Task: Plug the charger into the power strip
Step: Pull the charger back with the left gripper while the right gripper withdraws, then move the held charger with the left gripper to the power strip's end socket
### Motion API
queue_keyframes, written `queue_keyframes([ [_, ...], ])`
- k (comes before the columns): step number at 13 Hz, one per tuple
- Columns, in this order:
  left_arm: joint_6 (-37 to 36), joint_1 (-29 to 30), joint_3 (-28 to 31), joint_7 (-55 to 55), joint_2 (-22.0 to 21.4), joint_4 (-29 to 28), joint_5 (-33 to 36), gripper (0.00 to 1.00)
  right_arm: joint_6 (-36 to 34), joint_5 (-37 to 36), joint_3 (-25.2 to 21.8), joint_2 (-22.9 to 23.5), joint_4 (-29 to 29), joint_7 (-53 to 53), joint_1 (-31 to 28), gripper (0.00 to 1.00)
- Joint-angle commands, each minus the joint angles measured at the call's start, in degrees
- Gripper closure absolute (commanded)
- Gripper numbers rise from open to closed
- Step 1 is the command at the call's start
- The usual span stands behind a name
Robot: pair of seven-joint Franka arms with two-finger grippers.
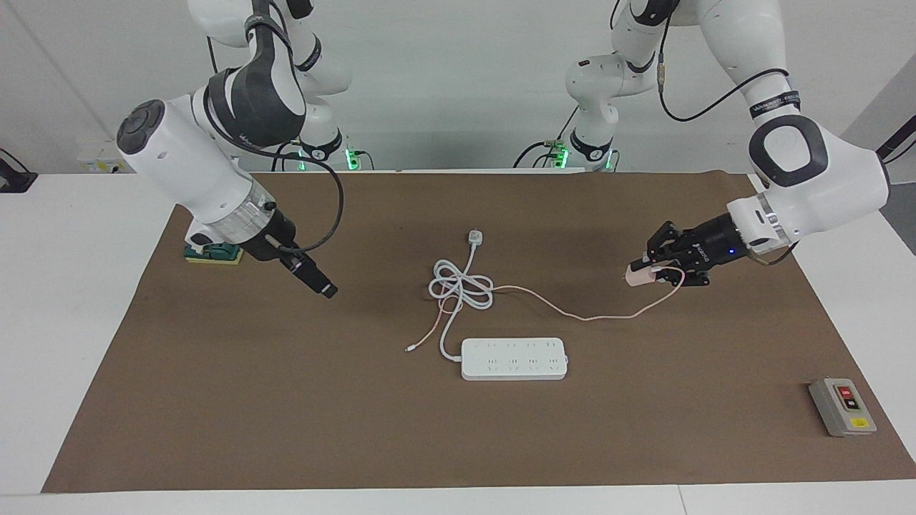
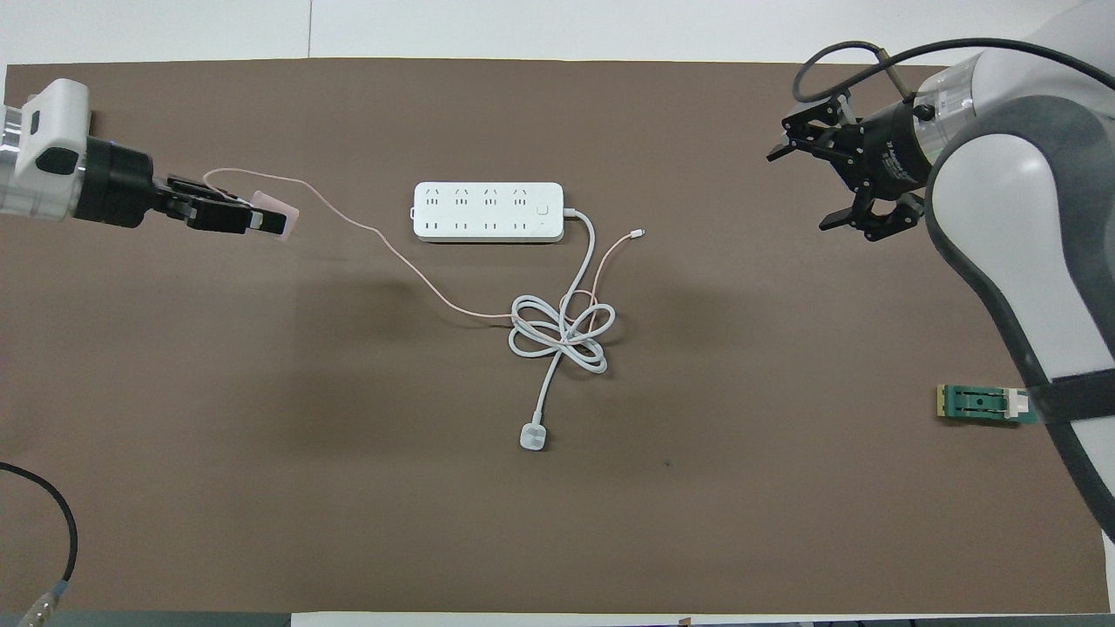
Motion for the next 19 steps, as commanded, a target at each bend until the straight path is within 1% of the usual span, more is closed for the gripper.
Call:
queue_keyframes([
  [1, 5.47, -5.64, 0.23, 1.57, 2.69, 3.01, 8.03, 1.0, -1.7, -7.73, 0.6, -2.66, -0.92, -22.19, -2.49, 0.0],
  [2, 7.84, -7.74, 0.23, 5.24, 2.78, 2.92, 10.85, 1.0, -1.79, -11.07, 0.6, -3.54, -0.92, -32.03, -2.93, 0.0],
  [3, 10.22, -9.07, 0.23, 8.41, 2.87, 2.92, 12.19, 1.0, -2.22, -13.37, 0.6, -4.85, -1.18, -38.83, -3.03, 0.0],
  [4, 12.68, -10.48, 0.31, 9.92, 3.22, 2.84, 13.77, 1.0, -4.14, -13.83, 0.51, -7.3, -1.88, -40.47, -3.37, 0.0],
  [5, 14.01, -11.45, 0.31, 11.68, 3.48, 2.84, 17.18, 1.0, -7.55, -14.61, 0.51, -9.59, -2.32, -40.48, -3.81, 0.0],
  [6, 15.5, -11.72, 0.14, 16.13, 4.0, 2.92, 21.56, 1.0, -11.42, -16.36, 0.51, -11.87, -2.67, -40.48, -3.82, 0.0],
  [7, 17.69, -12.33, 0.14, 21.05, 4.1, 2.92, 23.78, 1.0, -15.11, -17.07, 0.51, -13.9, -3.29, -40.66, -3.9, 0.0],
  [8, 20.5, -12.6, 0.31, 24.67, 4.45, 2.92, 25.11, 1.0, -17.67, -17.34, 0.51, -15.48, -4.34, -40.66, -3.91, 0.0],
  [10, 25.94, -13.91, 0.23, 28.9, 4.62, 2.23, 30.63, 1.0, -18.75, -20.32, 0.68, -16.29, -5.66, -41.09, -3.64, 0.0],
  [12, 30.52, -15.66, 0.31, 29.54, 4.89, 1.09, 31.8, 1.0, -18.49, -21.82, 0.68, -16.29, -5.4, -43.1, -3.47, 0.0],
  [14, 31.33, -17.6, 0.31, 29.1, 4.54, -1.02, 31.8, 1.0, -17.79, -21.83, 0.68, -16.29, -4.79, -43.47, -3.64, 0.0],
  [16, 33.6, -19.62, 0.23, 27.61, 3.75, -4.79, 31.8, 1.0, -18.13, -21.56, 0.68, -16.81, -4.61, -43.47, -4.08, 0.0],
  [18, 35.19, -21.73, 0.23, 25.94, 3.31, -8.22, 31.8, 1.0, -19.97, -21.39, 0.68, -17.26, -4.79, -43.47, -4.17, 0.0],
  [19, 34.68, -22.44, 0.31, 26.11, 3.48, -8.41, 31.89, 1.0, -20.94, -21.39, 0.6, -17.43, -4.87, -43.47, -4.17, 0.0],
])
